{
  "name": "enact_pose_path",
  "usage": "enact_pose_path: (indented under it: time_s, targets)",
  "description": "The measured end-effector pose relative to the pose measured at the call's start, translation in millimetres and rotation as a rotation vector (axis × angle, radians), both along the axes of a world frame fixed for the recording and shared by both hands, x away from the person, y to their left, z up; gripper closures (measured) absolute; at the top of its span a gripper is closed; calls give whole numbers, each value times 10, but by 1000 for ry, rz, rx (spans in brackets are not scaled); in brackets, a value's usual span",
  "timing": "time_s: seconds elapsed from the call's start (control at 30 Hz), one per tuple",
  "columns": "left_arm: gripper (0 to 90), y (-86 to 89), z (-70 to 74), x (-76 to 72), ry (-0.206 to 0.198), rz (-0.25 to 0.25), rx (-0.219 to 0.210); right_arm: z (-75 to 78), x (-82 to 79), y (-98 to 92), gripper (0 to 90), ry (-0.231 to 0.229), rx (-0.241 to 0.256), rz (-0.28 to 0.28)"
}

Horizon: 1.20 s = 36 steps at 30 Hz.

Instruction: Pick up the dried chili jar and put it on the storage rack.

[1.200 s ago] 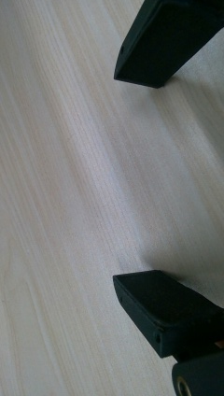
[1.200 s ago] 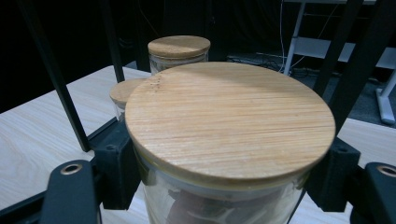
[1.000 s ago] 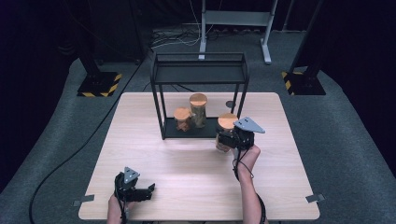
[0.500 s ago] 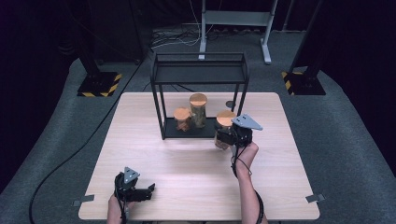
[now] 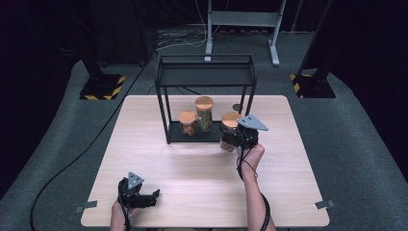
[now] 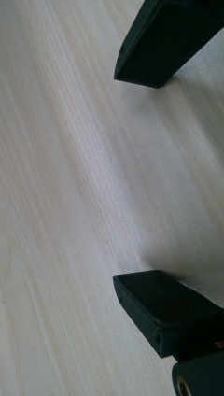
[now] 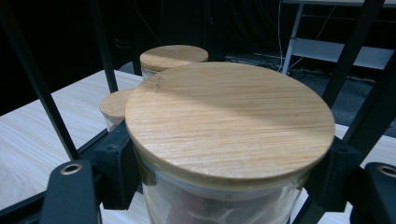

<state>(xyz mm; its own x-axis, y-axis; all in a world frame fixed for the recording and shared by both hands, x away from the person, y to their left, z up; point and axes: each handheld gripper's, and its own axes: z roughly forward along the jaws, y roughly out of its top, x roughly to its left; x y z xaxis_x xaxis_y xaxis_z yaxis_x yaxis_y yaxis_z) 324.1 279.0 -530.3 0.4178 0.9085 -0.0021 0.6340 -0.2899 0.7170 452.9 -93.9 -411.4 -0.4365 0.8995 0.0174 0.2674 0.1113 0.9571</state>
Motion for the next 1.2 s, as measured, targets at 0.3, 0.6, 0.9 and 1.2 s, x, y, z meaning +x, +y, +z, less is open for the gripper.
enact_pose_path:
  time_s: [0.3, 0.6, 0.9, 1.2]
  targets:
    - [33, 0, 0, 0, 0, 0, 0, 2, 50, 19, 246, 5, -1, -1]
    - [34, 0, -1, 0, -1, 0, -1, 1, 110, 29, 246, 9, 3, -3]
    - [34, 0, 0, 0, 0, -2, 1, -8, 165, 46, 246, 11, -3, -11]
    - [33, -1, 0, -1, 0, -4, 0, -30, 209, 69, 246, 8, -18, -20]
